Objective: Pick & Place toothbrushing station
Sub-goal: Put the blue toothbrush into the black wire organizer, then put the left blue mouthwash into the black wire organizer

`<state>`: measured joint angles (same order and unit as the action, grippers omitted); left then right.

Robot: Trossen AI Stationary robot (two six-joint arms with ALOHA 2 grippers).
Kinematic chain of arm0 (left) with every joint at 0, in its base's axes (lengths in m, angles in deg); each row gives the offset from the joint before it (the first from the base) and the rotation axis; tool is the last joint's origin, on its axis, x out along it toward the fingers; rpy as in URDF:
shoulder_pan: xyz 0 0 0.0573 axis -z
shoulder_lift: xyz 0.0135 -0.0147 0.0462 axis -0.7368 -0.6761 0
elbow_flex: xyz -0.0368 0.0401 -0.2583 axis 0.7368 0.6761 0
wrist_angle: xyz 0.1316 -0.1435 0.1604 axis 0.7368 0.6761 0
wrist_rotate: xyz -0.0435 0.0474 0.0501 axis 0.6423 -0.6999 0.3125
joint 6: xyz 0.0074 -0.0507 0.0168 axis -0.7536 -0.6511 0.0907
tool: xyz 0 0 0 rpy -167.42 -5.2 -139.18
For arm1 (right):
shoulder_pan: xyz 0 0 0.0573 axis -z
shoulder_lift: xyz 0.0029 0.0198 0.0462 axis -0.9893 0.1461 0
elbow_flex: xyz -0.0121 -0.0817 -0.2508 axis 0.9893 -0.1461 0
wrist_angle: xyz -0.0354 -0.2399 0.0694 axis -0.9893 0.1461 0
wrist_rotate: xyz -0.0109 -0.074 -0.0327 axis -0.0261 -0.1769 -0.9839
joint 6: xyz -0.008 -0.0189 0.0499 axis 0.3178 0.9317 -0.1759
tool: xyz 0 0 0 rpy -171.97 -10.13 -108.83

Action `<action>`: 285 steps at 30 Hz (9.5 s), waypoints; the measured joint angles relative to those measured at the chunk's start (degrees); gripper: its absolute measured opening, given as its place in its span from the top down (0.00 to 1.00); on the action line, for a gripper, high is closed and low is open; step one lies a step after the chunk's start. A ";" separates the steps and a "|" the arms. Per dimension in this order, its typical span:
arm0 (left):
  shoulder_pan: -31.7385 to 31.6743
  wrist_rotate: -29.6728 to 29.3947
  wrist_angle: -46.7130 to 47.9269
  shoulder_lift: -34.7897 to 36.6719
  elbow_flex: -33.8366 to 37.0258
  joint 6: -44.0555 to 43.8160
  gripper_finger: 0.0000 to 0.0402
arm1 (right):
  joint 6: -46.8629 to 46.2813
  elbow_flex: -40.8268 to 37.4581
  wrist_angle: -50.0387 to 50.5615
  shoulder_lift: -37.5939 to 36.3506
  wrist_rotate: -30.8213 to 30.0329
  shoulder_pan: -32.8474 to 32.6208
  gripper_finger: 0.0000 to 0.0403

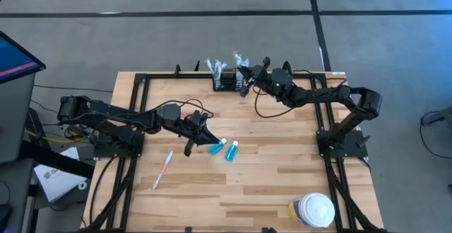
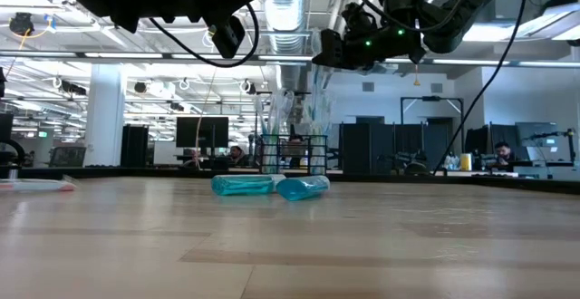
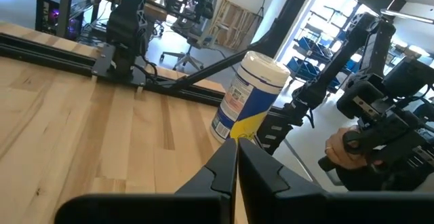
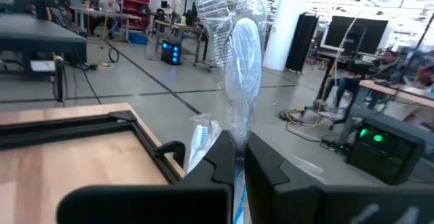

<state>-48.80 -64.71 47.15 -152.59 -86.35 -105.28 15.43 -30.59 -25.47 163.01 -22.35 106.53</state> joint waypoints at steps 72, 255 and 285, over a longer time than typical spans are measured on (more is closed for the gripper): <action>-0.01 -1.45 0.04 -0.02 0.00 2.36 0.98 | -9.18 -0.10 -2.15 11.88 1.84 5.25 0.99; 4.44 -18.99 33.36 -25.55 -7.84 -15.65 0.78 | -3.30 0.09 49.24 -5.75 1.56 -22.29 0.67; 6.49 -43.29 30.35 -4.82 -5.75 -5.47 0.80 | -12.32 0.08 33.50 -5.73 10.76 -22.25 0.67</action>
<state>-42.31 -108.00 77.51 -157.41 -92.11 -110.75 3.11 -30.51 8.03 157.29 -11.59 84.28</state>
